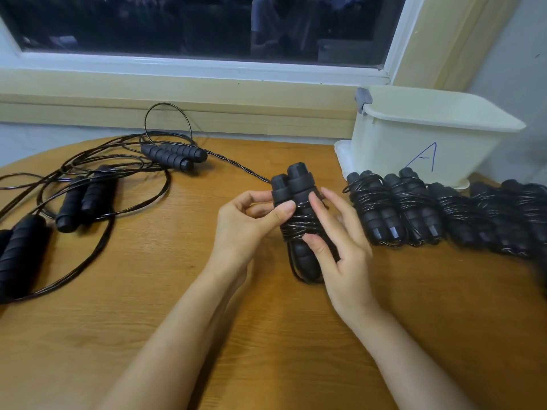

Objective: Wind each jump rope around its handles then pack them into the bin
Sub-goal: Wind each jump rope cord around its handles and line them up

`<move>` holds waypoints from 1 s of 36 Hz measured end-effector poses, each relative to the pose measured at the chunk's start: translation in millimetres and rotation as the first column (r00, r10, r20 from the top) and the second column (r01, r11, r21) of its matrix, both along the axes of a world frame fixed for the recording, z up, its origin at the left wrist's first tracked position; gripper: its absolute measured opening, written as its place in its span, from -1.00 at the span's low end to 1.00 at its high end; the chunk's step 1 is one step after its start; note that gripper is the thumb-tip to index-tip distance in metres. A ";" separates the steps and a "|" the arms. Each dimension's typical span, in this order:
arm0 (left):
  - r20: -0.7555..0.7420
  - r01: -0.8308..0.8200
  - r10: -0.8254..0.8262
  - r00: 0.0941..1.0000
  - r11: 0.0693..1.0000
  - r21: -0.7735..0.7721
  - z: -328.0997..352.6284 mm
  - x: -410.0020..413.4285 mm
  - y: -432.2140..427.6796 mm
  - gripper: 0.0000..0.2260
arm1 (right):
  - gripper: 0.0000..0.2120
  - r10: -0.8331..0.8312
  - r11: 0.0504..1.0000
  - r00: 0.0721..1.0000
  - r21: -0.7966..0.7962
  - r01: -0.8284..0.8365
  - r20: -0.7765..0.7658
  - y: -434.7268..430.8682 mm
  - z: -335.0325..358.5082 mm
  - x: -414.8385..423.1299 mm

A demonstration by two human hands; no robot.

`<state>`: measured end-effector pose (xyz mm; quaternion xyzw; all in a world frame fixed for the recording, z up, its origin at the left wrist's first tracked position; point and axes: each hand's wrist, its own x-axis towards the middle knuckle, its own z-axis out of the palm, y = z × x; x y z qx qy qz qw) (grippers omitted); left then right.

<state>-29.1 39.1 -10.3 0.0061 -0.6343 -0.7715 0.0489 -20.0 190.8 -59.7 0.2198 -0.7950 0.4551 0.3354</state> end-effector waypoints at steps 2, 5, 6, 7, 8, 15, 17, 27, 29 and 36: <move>0.000 0.007 -0.007 1.000 1.000 -0.005 0.1 0.2 -0.7 -0.69 | -0.58 -0.030 0.998 0.999 0.057 0.032 -0.040 -1.0 -0.3 0.2; 0.010 0.051 -0.050 0.999 0.998 -0.025 1.1 -0.6 -4.5 -0.70 | -0.57 -0.030 0.998 0.999 0.052 0.032 -0.035 0.6 0.1 -0.5; 0.013 0.067 -0.067 0.998 0.998 -0.022 2.0 -0.7 -5.7 -0.70 | -0.57 -0.022 0.999 1.000 0.030 0.023 -0.023 1.6 0.9 -0.8; 0.018 0.079 -0.079 0.997 0.997 -0.013 2.6 -0.7 -6.8 -0.71 | -0.56 -0.012 1.000 1.000 0.009 0.012 -0.010 3.1 1.5 -1.0; 0.021 0.087 -0.087 0.996 0.996 -0.001 3.2 -0.6 -7.3 -0.73 | -0.56 -0.007 1.000 1.000 0.002 0.007 -0.001 4.1 2.3 -1.0; 0.074 -0.025 0.023 0.997 0.999 0.025 4.3 2.4 1.0 -0.68 | -0.59 -0.180 0.965 0.981 0.179 0.191 -0.076 1.4 1.9 -1.7; 0.083 -0.070 0.068 0.994 0.997 0.027 3.8 3.0 2.3 -0.68 | -0.60 -0.209 0.952 0.974 0.210 0.224 -0.091 0.6 1.5 -1.8; 0.091 -0.088 0.085 0.992 0.996 0.031 -2.5 5.1 8.3 -0.67 | -0.21 -0.352 0.825 0.934 0.451 0.340 -0.060 -8.3 2.5 2.7; 0.053 -0.056 0.055 0.997 0.998 0.022 -3.3 5.3 8.7 -0.72 | -0.25 -0.376 0.796 0.921 0.474 0.376 -0.099 -6.7 3.6 2.3; -0.082 0.048 -0.054 0.995 0.996 -0.073 -7.6 2.1 3.4 -0.83 | -0.37 -0.351 0.862 0.931 0.353 0.364 -0.104 -1.6 4.8 3.3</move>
